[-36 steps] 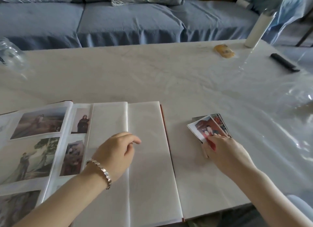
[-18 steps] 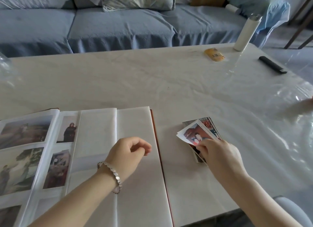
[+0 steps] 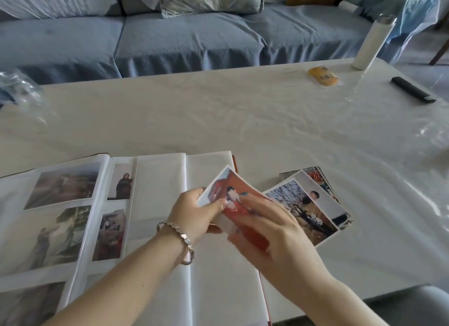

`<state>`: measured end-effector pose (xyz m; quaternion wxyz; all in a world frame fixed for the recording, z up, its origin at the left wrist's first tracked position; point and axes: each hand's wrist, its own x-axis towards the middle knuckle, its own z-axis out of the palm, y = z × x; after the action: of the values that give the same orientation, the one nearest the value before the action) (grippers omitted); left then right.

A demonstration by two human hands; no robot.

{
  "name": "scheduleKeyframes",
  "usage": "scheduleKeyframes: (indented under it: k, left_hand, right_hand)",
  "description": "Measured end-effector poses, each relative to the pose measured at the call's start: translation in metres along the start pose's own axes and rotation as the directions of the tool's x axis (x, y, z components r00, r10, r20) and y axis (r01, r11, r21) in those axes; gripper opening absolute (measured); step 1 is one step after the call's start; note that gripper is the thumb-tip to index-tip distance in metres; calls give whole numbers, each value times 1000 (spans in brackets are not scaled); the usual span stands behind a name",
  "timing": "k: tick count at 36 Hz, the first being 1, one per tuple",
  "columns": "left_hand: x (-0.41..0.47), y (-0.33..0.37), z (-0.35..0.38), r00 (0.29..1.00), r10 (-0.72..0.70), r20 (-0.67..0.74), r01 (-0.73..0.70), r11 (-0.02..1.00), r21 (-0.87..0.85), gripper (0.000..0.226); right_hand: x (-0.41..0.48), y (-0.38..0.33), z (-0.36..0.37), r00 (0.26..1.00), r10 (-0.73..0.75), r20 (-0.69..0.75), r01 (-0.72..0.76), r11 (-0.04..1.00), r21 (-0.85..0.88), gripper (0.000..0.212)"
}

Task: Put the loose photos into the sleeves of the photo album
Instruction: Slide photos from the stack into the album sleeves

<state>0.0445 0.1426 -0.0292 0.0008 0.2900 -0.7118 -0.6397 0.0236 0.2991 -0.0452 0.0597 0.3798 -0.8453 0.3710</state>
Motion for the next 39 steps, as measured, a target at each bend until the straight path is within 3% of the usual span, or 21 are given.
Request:
scheduleKeyframes:
  k: [3,6,9,11,13,15,17,22,25,29,32,36,37,39]
  left_hand:
    - [3,-2,-16,995,92,26,-94,986,138,8]
    - [4,-2,-35,987,145,69,-159,945,286,7]
    - [2,0,-48,978,159,133,-199,898,391,8]
    - [3,-3,-54,973,205,103,-229,866,443,10]
    - [6,-8,-58,973,229,29,-213,838,503,10]
    - [13,-20,-61,960,275,-52,-192,785,589,27]
    - [16,-27,-63,948,297,-115,-178,794,581,21]
    - [17,-40,-62,941,274,-201,-172,895,412,6]
    - [17,-39,-63,943,248,-223,-169,932,322,8]
    - [17,-36,-65,952,217,-214,-166,958,233,10]
    - [16,-31,-65,958,202,-204,-158,965,211,8]
    - [20,-29,-65,926,270,-263,-198,942,271,28]
    - [22,-30,-66,913,313,-262,-210,910,357,29]
    - [30,-35,-69,905,392,-163,-215,755,619,39]
  right_hand:
    - [5,-4,-1,963,268,29,-269,955,127,52]
    - [12,-5,4,898,411,159,-435,886,161,54]
    - [17,-2,11,839,456,296,-515,842,161,29]
    - [18,1,17,821,446,356,-521,841,147,8]
    - [19,3,19,789,449,420,-553,816,169,14]
    - [22,3,22,747,479,460,-610,768,192,17]
    - [26,3,25,726,527,442,-655,726,209,18]
    - [33,3,39,729,592,343,-677,698,235,13]
    - [35,1,44,730,565,385,-666,715,212,20]
    - [39,2,43,741,546,392,-651,726,219,13]
    - [40,2,41,721,531,446,-654,734,183,42]
    - [42,0,37,706,521,480,-677,695,242,41]
    - [43,1,36,718,526,456,-673,691,262,41]
    - [43,4,34,751,545,372,-654,691,308,41]
